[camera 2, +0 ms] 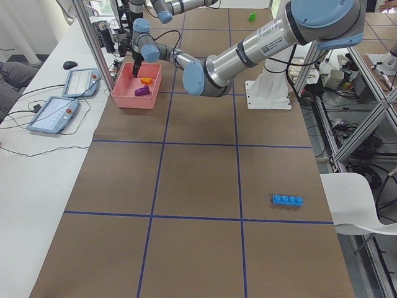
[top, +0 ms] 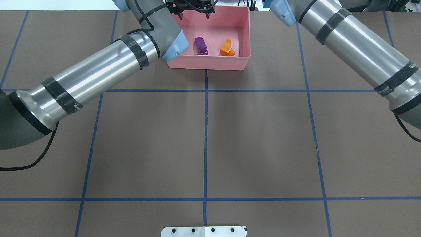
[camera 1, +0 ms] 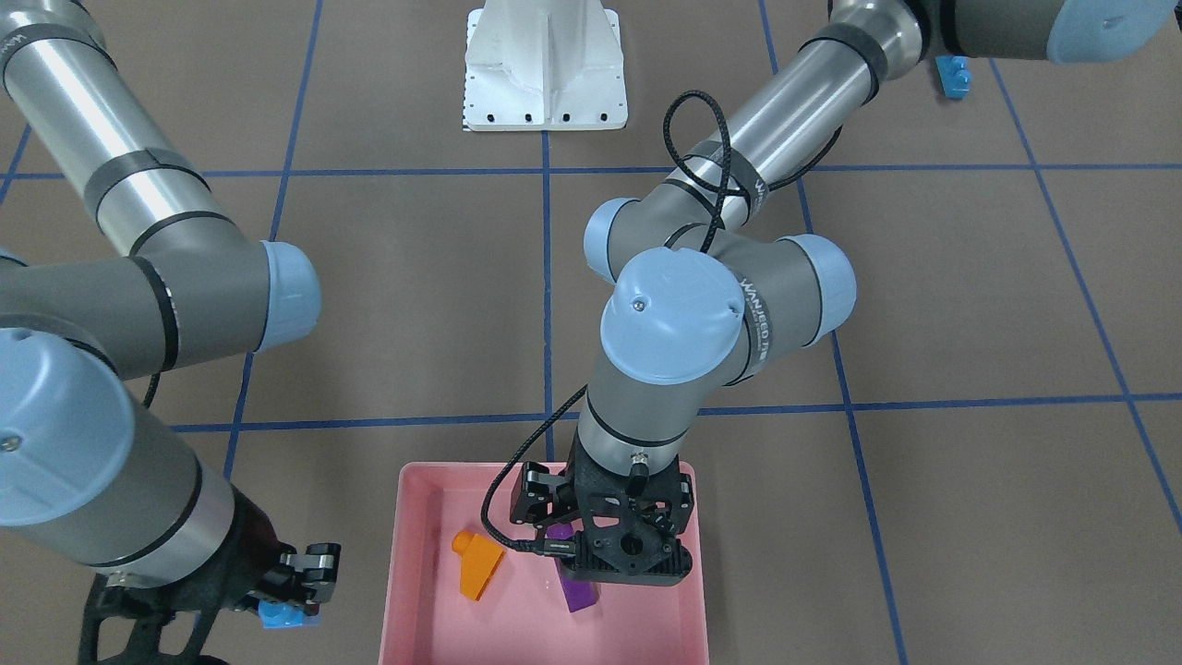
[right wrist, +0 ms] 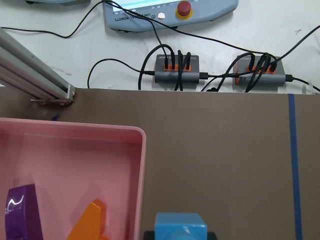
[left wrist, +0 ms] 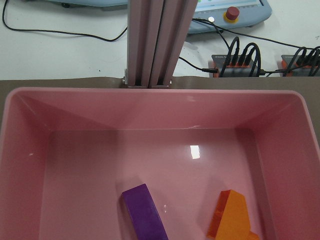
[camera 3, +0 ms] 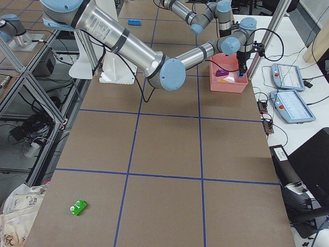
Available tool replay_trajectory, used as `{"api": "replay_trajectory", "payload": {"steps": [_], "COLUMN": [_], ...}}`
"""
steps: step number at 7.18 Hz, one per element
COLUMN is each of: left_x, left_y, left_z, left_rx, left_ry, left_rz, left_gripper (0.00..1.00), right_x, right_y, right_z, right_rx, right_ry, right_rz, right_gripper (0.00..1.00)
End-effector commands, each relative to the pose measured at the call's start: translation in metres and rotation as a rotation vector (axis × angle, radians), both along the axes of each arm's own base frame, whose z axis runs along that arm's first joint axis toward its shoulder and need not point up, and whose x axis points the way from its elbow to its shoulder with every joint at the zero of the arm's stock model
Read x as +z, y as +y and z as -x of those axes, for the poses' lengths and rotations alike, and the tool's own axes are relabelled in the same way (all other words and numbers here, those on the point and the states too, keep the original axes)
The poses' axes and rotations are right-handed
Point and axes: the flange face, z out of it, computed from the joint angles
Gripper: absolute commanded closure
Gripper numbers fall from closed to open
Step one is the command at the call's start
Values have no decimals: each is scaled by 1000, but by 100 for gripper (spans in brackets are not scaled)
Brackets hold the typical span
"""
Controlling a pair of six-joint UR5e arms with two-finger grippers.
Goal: Put all blocks into box
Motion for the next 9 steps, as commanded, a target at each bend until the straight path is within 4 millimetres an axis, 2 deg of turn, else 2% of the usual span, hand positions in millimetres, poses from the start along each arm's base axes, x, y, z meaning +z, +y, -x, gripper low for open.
{"api": "replay_trajectory", "payload": {"steps": [1, 3, 5, 7, 8, 9], "left_x": [30, 118, 172, 259, 303, 348], "left_y": [9, 45, 96, 173, 202, 236], "left_z": [52, 108, 158, 230, 249, 269], "left_rx": [85, 115, 180, 253, 264, 271], "left_ry": [-85, -132, -220, -284, -309, -331], "left_rz": [-11, -22, -1, -33, 17, 75], "left_gripper": [0, 0, 0, 0, 0, 0], "right_x": [-14, 0, -8, -13, -15, -16], "right_y": [16, 21, 37, 51, 54, 54], "right_z": [56, 94, 124, 145, 148, 148], "right_rx": [70, 93, 106, 109, 105, 117], "right_ry": [1, 0, -9, -49, -53, -59], "right_rz": [-79, -167, -213, -238, -240, -230], "right_gripper": [100, 100, 100, 100, 100, 92]}}
